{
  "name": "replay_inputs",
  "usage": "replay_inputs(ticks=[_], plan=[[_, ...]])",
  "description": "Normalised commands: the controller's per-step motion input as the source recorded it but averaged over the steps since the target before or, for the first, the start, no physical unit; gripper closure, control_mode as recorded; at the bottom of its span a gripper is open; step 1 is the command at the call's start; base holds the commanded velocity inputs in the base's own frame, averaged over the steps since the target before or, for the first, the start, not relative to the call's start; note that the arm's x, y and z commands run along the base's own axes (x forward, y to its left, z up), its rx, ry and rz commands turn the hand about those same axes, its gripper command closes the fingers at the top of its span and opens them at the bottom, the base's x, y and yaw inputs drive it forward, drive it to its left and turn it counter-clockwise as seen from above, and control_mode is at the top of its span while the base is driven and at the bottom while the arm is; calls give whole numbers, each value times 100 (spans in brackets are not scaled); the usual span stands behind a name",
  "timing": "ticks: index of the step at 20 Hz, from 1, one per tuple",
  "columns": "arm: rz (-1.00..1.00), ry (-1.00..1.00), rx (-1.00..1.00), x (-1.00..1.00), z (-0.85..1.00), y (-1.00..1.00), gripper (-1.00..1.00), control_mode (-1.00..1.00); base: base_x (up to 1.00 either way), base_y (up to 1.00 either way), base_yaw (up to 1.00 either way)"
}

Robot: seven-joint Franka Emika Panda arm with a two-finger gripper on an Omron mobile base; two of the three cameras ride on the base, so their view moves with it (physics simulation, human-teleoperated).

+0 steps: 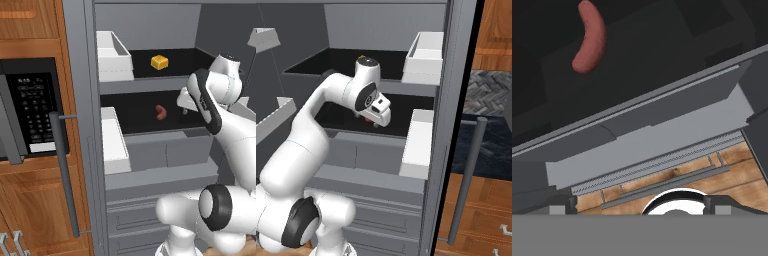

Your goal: Retrieve the sausage and cheese from the fridge and place them on the cutting board on the counter.

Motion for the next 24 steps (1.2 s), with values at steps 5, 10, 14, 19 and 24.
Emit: replay_inputs(ticks=[5,10,14,19,24], plan=[[4,-13,-11,-7,-21,47,-100,-100,0,0,0],[7,-21,-15,5,0,40,-100,-100,0,0,0],[5,-6,-9,39,3,10,-100,-100,0,0,0],[1,-7,-8,9,0,0,-100,-100,0,0,0],[0,-9,0,35,0,0,-100,-100,0,0,0]])
